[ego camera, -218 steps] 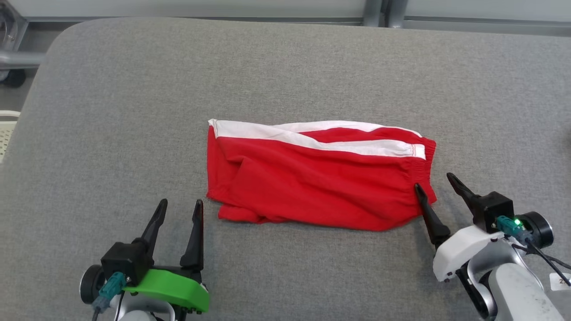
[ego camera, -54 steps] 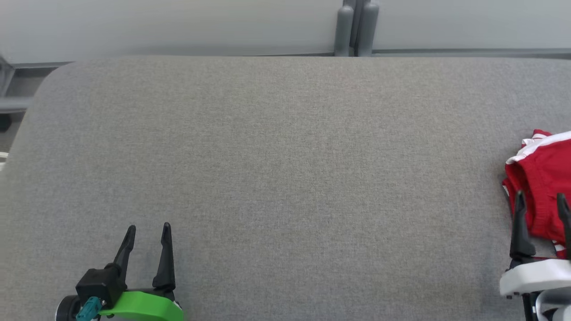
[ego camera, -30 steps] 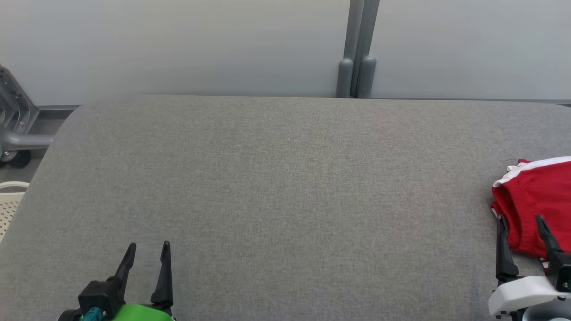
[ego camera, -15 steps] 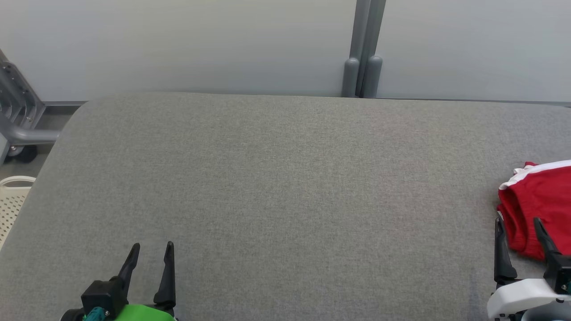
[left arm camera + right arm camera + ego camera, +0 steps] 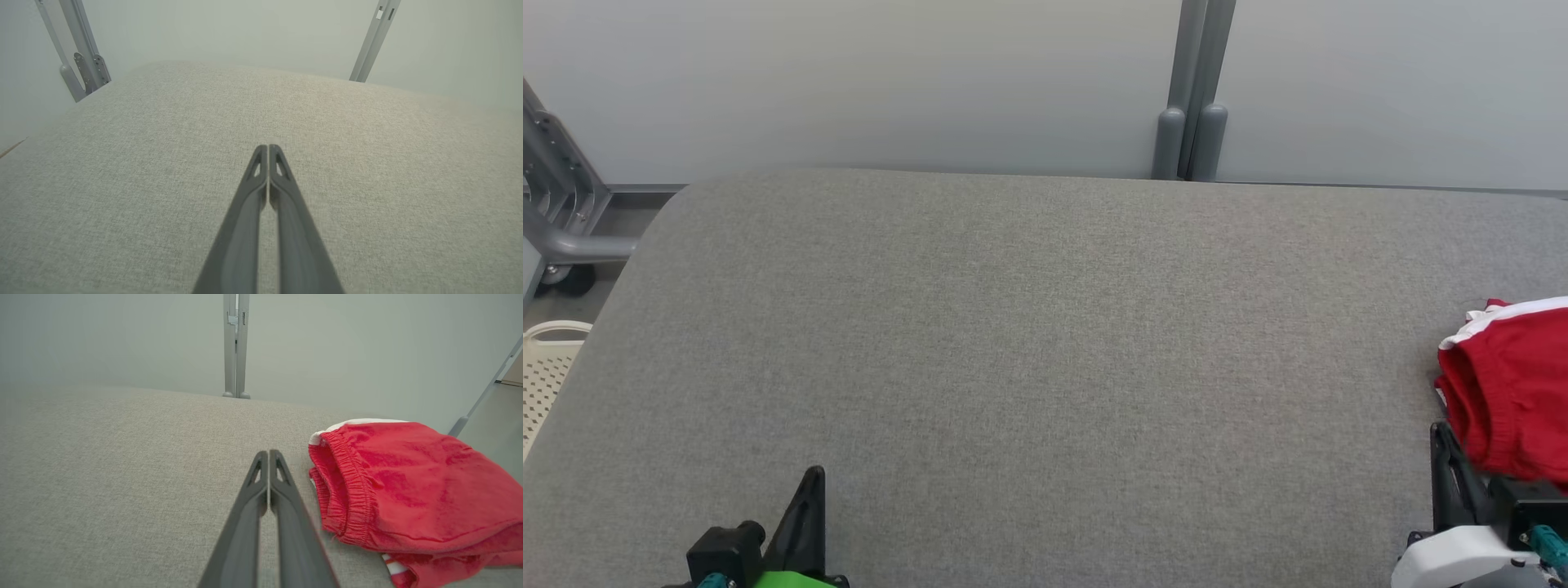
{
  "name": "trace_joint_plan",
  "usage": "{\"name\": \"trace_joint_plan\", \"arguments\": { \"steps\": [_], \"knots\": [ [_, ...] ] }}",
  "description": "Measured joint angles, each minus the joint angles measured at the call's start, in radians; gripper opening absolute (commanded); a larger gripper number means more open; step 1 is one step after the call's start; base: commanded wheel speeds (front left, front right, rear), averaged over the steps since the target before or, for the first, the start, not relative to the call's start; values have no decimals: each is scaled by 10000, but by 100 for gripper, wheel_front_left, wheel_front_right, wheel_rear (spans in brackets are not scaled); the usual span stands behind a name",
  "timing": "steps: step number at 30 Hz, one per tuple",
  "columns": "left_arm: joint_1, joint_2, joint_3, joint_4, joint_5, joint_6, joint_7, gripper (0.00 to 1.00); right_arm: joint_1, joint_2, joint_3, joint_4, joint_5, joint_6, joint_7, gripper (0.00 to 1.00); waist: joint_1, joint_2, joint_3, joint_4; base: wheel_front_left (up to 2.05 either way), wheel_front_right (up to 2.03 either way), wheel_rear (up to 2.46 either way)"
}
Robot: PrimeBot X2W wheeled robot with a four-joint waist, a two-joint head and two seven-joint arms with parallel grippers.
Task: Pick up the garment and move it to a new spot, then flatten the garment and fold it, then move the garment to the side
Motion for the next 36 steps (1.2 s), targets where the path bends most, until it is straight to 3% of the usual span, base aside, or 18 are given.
{"name": "trace_joint_plan", "arguments": {
  "steps": [3, 21, 36],
  "knots": [
    [46, -23, 2, 121, -242, 0, 98, 0, 23, 79, -17, 219, 268, 0, 176, 0, 0, 0, 2, -22, 0, 0, 0],
    [-91, -140, 399, -142, -3526, 0, 934, 0, -260, 42, 297, 249, 4345, 0, 999, 0, 0, 0, 25, -231, 0, 0, 0],
    [-325, -203, 654, -291, -5524, 2, 1425, 0, -508, 0, 477, 245, 6794, -2, 1542, 0, 0, 0, 42, -383, 0, 0, 0]
  ]
}}
